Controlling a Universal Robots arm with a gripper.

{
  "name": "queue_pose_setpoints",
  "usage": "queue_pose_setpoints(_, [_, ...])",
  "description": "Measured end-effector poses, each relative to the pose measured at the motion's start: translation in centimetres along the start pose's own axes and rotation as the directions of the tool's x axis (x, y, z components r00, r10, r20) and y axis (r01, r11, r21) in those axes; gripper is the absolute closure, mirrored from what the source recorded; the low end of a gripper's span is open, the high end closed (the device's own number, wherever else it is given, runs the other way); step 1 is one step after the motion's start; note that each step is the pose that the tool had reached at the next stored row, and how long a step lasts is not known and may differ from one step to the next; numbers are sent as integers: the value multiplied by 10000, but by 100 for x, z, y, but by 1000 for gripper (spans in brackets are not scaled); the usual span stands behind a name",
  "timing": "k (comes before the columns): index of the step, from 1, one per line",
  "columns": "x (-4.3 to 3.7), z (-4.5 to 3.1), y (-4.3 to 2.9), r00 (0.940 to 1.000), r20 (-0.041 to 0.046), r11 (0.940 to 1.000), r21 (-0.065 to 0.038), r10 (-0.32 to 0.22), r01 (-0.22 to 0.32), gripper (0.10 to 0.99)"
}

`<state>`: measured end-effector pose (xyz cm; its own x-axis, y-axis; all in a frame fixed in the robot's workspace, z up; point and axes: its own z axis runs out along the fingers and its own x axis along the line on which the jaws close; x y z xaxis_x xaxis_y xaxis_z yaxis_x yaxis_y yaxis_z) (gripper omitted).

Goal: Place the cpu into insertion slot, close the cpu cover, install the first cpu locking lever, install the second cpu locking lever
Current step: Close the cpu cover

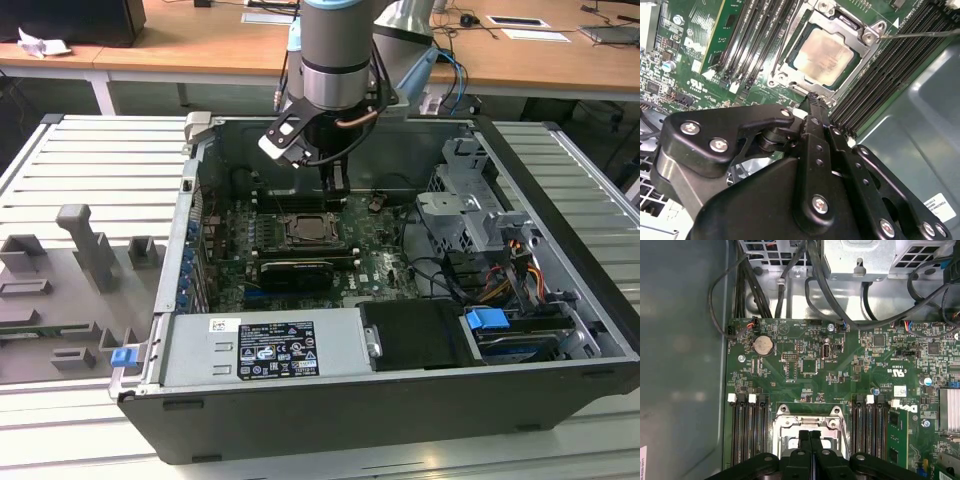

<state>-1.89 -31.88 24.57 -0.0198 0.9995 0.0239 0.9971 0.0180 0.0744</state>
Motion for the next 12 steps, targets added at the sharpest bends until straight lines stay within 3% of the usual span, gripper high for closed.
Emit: queue_pose_setpoints(12, [5,-3,-235,10000,-2,10000,-1,1,-1,980])
